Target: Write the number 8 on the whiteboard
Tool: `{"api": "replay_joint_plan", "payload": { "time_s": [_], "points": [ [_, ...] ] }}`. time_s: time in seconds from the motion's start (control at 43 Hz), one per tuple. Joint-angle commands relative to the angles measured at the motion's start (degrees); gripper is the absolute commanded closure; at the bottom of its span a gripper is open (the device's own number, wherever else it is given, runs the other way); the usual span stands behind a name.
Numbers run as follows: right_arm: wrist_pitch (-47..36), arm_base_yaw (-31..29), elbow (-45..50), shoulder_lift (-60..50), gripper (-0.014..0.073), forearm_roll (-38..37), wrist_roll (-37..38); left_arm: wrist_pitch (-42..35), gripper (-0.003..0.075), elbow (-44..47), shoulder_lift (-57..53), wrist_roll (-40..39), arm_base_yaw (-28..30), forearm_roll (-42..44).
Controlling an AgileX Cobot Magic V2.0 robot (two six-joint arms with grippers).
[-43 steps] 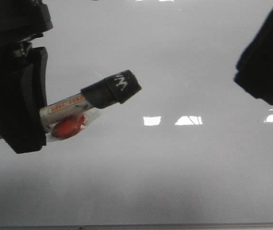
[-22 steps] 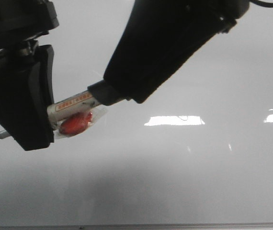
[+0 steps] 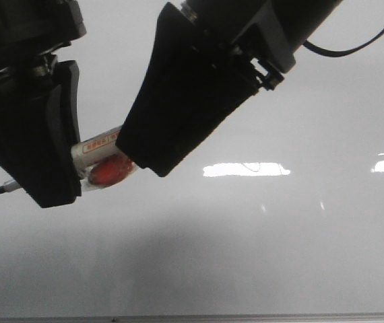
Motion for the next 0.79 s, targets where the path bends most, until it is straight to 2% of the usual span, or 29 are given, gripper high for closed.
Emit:
{"api": "replay_joint_plan", "payload": {
  "time_s": [0.0, 0.186, 0.302, 0.372, 0.441, 0.558, 0.65, 0.767],
  "points": [
    [-0.71, 0.08, -1.82, -1.32, 0.0196, 3.96, -1.02, -1.78, 0.0733, -1.91, -1.69, 0.12, -0.50, -0.68],
    [-0.27, 0.08, -1.82, -1.19, 0.0315, 6.44, -2.34, -2.05, 0.0729, -1.91, -1.69, 0.02, -0.50, -0.68],
    [0.77, 0.08, -1.82, -1.19, 0.0473, 6.44, -2.39, -3.70, 0.0710, -1.91, -1.69, -1.90, -0.50, -0.68],
    [1.19, 0.08, -1.82, -1.19, 0.0587, 6.44, -2.39, -4.62, 0.0650, -1.91, -1.69, -3.60, -0.37, -0.56],
    [1.24, 0.02, -1.82, -1.19, 0.0666, 6.44, -2.39, -5.15, 0.0554, -1.91, -1.69, -4.97, -0.24, -0.56],
    [0.32, -0.59, -1.82, -1.19, 0.0652, 6.37, -2.39, -5.95, 0.0372, -1.91, -1.69, -7.80, -0.24, -0.44],
    [0.04, -2.33, -1.82, -1.19, 0.0652, 6.37, -2.39, -5.95, 0.0275, -1.91, -1.80, -8.19, -0.24, -0.44],
    [0.38, -6.73, -0.64, -1.79, 0.0652, 6.37, -2.39, -5.83, 0.0258, -1.79, -4.16, -9.58, -0.14, -0.70]
  ]
}}
